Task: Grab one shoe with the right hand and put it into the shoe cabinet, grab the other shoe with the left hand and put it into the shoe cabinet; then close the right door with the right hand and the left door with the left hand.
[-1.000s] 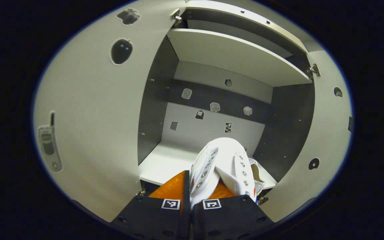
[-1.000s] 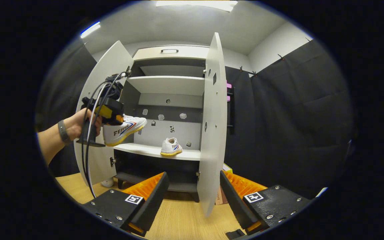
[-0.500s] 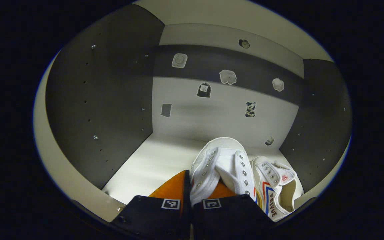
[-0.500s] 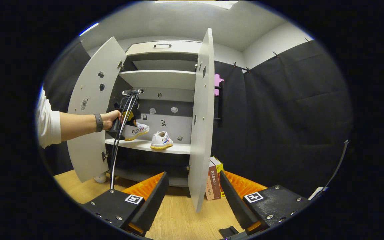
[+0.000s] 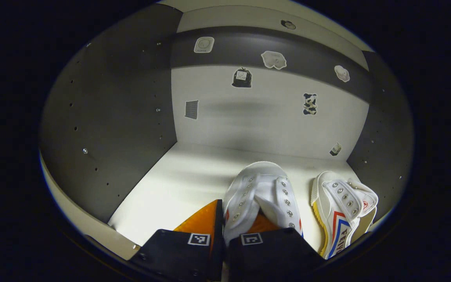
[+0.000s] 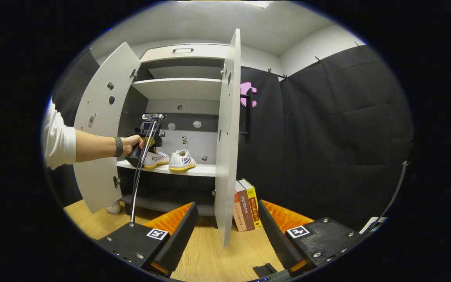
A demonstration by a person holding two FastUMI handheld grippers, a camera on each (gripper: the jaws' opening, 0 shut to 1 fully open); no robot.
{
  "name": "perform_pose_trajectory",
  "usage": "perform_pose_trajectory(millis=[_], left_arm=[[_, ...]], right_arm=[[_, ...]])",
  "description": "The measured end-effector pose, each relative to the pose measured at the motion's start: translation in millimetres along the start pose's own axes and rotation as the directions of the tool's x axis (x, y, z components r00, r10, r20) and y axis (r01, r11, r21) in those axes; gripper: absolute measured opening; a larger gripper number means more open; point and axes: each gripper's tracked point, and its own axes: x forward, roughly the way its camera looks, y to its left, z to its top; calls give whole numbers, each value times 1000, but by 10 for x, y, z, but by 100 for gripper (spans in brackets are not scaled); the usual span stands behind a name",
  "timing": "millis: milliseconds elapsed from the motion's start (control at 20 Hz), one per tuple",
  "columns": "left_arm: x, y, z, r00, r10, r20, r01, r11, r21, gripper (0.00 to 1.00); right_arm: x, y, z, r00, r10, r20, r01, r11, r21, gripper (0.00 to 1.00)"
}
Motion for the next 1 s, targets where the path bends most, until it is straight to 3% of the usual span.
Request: perform_pose_trajectory(millis=[100, 250, 300, 350, 400, 500, 650, 1000], left_arm=[[-24, 29, 5, 1000, 13, -2, -13, 1000, 20, 27], [-58, 60, 8, 999, 36, -3, -36, 999, 30, 35], [-72, 92, 18, 999, 44, 1, -44, 998, 41, 46], [-93, 145, 34, 998, 58, 10, -58, 997, 54, 50], [-115, 192, 68, 997, 67, 30, -69, 996, 63, 70], [-175, 224, 44, 998, 53, 33, -55, 997, 49, 98], [-333, 209, 54, 998, 2, 58, -3, 1000, 18, 99], [-1011, 132, 232, 982, -74, 172, 65, 996, 61, 99]], right_arm=[[12, 3, -11, 1000, 6, -3, -6, 1000, 3, 94], [29, 28, 6, 1000, 18, 2, -18, 1000, 3, 94], [29, 30, -1, 1000, 18, 4, -18, 1000, 1, 91], [32, 38, 1, 1000, 21, 5, -21, 1000, 3, 94], [39, 56, 0, 1000, 26, 6, -26, 1000, 7, 94], [50, 75, -21, 999, 36, 4, -36, 999, 16, 94], [55, 124, -17, 998, 55, 5, -55, 998, 23, 94], [5, 242, -13, 995, 99, 11, -100, 994, 34, 94]])
